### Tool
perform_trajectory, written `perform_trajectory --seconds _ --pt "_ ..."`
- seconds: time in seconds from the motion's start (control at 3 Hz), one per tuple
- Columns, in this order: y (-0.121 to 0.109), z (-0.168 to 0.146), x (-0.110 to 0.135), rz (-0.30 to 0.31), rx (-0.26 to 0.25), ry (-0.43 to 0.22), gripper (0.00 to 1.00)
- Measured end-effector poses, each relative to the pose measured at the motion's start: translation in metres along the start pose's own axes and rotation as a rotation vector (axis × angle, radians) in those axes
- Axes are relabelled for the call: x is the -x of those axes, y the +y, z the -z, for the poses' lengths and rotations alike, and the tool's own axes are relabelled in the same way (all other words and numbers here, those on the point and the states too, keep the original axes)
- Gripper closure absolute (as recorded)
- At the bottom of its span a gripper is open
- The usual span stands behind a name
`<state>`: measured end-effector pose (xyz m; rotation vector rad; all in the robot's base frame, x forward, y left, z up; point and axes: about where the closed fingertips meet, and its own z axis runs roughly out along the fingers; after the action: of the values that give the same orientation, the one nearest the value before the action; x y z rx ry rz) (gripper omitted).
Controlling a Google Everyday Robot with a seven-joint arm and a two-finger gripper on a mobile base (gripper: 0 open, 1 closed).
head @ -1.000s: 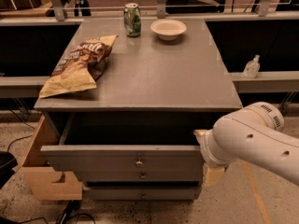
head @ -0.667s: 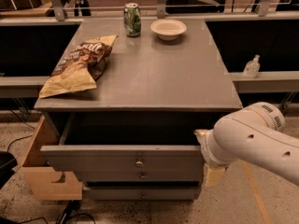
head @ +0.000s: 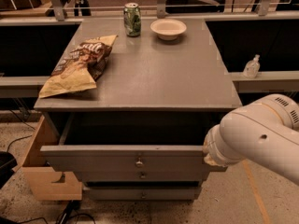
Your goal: Open top drawer
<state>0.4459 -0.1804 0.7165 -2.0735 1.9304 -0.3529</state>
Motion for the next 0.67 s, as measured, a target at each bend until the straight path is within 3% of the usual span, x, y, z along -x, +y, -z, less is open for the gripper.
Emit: perform_trajectory --seconds 0.33,0.67 --pt "-0.0070 0.0489 -0.0051 0.004 -0.038 0.069 0.58" --pt "-0.0061 0.0512 -0.0052 0.005 -0.037 0.074 0.36"
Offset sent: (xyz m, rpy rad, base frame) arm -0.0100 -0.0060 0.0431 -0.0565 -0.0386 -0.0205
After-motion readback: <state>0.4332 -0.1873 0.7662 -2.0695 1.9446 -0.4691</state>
